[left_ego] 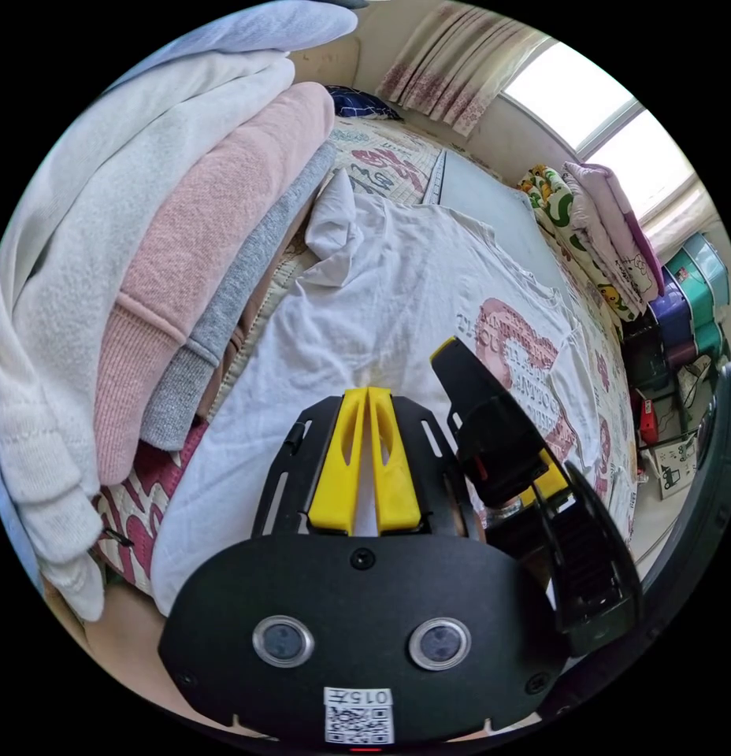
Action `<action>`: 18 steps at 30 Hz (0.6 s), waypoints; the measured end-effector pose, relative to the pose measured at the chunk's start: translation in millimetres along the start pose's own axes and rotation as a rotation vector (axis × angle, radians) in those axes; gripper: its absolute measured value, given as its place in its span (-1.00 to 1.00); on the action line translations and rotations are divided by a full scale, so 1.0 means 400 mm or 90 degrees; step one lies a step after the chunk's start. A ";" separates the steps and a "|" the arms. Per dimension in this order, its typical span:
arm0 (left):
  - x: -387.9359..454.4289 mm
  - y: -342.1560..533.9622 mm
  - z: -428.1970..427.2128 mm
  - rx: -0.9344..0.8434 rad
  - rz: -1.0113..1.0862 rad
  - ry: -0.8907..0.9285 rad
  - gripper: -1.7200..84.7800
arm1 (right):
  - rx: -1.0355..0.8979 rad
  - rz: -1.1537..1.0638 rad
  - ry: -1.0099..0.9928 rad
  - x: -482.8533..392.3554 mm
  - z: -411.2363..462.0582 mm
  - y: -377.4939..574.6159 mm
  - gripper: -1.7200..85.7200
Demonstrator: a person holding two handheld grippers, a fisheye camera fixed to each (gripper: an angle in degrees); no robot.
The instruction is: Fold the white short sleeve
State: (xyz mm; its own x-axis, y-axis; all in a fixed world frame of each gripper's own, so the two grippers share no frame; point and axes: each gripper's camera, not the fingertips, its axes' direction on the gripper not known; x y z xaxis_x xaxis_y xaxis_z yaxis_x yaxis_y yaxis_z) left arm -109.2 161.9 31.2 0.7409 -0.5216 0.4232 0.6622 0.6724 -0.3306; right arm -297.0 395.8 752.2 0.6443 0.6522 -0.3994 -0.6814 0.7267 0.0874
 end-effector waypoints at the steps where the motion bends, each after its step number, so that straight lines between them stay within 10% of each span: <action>1: -0.001 0.000 0.001 0.001 0.000 0.001 -0.98 | 0.000 -0.001 0.000 0.000 0.004 0.001 -0.59; 18: -0.012 -0.009 0.001 -0.002 0.002 -0.002 -0.98 | -0.001 0.002 0.000 -0.020 0.057 0.000 -0.59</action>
State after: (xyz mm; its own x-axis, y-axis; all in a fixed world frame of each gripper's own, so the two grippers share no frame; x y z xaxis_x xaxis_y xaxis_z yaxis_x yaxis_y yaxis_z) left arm -115.2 162.3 30.5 0.7423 -0.5178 0.4253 0.6604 0.6726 -0.3338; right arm -294.1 395.6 776.2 0.6416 0.6546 -0.3998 -0.6843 0.7240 0.0873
